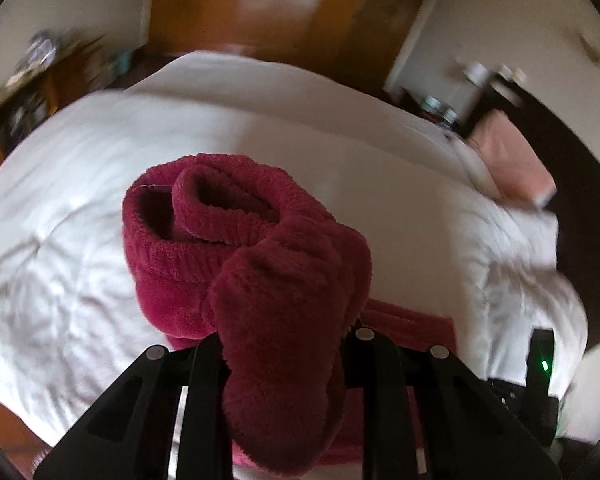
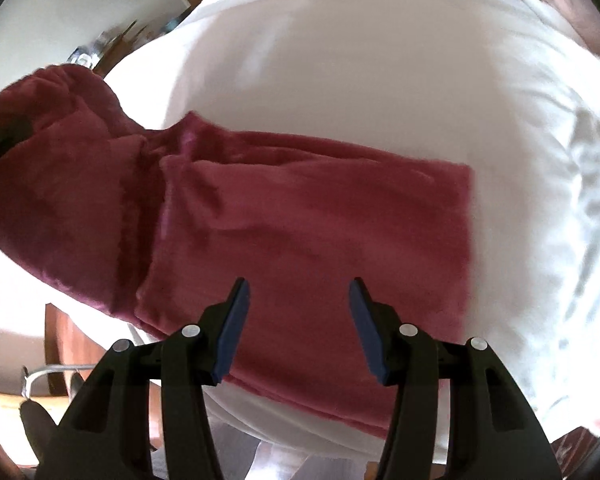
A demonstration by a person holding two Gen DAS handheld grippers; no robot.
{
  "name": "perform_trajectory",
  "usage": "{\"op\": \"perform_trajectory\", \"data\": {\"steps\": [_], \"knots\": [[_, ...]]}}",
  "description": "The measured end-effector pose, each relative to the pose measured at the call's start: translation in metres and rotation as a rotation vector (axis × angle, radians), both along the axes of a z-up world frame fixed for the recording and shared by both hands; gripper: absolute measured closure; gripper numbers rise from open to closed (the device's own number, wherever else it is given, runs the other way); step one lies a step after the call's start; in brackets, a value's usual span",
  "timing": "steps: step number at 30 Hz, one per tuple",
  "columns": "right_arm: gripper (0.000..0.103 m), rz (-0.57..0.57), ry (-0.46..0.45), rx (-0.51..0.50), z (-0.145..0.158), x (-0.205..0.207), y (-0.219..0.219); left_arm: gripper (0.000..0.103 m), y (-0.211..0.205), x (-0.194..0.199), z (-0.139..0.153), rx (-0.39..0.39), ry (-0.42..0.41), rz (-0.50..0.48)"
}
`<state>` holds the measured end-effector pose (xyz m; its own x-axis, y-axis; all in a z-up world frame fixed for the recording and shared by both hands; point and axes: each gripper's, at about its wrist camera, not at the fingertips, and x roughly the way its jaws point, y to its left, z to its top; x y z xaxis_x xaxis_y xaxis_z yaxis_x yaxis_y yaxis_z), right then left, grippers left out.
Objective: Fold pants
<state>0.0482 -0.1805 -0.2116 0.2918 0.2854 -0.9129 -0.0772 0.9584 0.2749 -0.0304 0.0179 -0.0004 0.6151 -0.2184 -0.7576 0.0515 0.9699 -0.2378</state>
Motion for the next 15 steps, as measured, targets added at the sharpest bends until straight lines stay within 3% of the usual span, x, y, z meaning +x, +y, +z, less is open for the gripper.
{"op": "perform_trajectory", "data": {"steps": [3,6,15], "knots": [[0.05,-0.04,0.008,0.026,-0.002,-0.008,-0.03,0.082,-0.064,-0.008,0.001,0.053,-0.008,-0.102],[0.05,-0.068,0.009,0.042,-0.005,-0.013,-0.055,0.083,-0.107,-0.02,-0.014,0.056,0.028,-0.177],[0.05,-0.11,0.005,0.066,-0.007,-0.027,-0.101,0.08,-0.204,-0.041,-0.07,0.21,0.098,-0.349]]}}
